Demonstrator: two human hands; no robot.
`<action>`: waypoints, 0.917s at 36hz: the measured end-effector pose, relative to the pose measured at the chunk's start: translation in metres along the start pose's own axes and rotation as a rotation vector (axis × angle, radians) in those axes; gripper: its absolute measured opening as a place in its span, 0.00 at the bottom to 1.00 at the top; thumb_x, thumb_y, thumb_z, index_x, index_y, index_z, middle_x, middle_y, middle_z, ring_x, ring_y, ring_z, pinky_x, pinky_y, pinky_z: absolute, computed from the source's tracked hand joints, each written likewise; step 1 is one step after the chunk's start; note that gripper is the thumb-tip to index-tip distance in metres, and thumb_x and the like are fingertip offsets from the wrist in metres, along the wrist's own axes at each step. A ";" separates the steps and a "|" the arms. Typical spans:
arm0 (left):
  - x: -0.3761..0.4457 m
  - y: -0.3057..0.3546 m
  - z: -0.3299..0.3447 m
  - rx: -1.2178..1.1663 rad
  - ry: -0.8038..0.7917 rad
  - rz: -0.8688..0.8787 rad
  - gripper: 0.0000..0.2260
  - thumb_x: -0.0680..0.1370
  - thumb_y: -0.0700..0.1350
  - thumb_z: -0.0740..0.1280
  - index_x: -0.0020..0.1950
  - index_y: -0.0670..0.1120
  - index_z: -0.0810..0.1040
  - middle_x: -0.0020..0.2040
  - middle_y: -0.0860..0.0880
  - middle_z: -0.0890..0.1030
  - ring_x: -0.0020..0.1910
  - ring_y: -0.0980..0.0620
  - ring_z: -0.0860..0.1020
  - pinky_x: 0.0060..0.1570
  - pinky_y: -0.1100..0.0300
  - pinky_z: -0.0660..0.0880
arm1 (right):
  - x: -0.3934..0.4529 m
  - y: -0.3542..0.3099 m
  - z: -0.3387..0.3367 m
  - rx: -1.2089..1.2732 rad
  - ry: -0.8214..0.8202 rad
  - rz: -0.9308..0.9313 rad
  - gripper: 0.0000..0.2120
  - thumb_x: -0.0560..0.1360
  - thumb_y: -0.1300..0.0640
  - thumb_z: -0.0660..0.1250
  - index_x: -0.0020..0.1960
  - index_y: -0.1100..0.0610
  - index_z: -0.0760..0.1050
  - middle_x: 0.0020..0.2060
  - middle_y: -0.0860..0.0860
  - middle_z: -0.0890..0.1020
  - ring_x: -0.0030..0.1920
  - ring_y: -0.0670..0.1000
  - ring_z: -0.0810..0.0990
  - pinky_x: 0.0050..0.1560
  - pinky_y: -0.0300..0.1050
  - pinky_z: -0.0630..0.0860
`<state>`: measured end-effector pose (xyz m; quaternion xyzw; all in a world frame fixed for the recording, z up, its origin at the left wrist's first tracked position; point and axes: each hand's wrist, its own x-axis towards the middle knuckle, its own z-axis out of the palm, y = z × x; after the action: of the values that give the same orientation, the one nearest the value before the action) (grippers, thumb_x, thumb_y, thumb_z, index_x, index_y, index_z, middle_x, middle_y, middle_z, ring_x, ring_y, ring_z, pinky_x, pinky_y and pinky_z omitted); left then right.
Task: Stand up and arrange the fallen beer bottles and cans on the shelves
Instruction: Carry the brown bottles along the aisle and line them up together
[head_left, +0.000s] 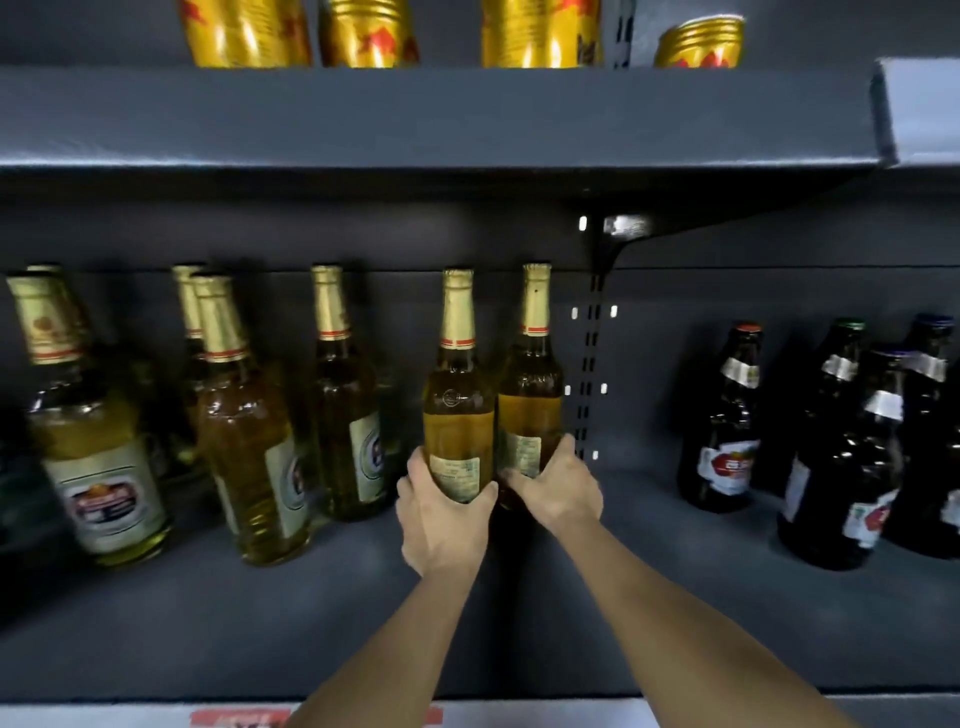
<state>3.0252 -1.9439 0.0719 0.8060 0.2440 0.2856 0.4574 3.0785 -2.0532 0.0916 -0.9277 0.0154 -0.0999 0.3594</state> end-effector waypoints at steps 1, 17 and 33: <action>-0.001 -0.002 -0.004 0.004 0.021 -0.011 0.42 0.68 0.56 0.77 0.74 0.53 0.57 0.66 0.47 0.69 0.67 0.45 0.68 0.57 0.43 0.73 | -0.002 -0.005 0.004 0.004 -0.010 -0.010 0.31 0.70 0.40 0.72 0.62 0.55 0.63 0.56 0.53 0.79 0.57 0.56 0.79 0.49 0.47 0.73; -0.004 -0.019 -0.028 -0.026 0.146 -0.007 0.41 0.70 0.51 0.76 0.75 0.48 0.57 0.67 0.43 0.68 0.67 0.42 0.66 0.56 0.42 0.71 | -0.012 -0.025 0.036 0.100 -0.063 -0.082 0.30 0.71 0.47 0.73 0.66 0.53 0.62 0.61 0.52 0.76 0.60 0.56 0.77 0.51 0.48 0.75; -0.092 0.061 0.027 -0.184 0.338 0.389 0.30 0.72 0.43 0.75 0.69 0.36 0.68 0.62 0.33 0.71 0.62 0.36 0.68 0.62 0.45 0.64 | -0.052 0.126 -0.113 0.112 0.709 -0.281 0.07 0.71 0.55 0.63 0.46 0.57 0.73 0.35 0.52 0.79 0.38 0.57 0.79 0.36 0.45 0.72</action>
<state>2.9856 -2.0481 0.0926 0.7338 0.1304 0.5194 0.4179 3.0105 -2.2165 0.0796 -0.8076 0.0059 -0.4634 0.3648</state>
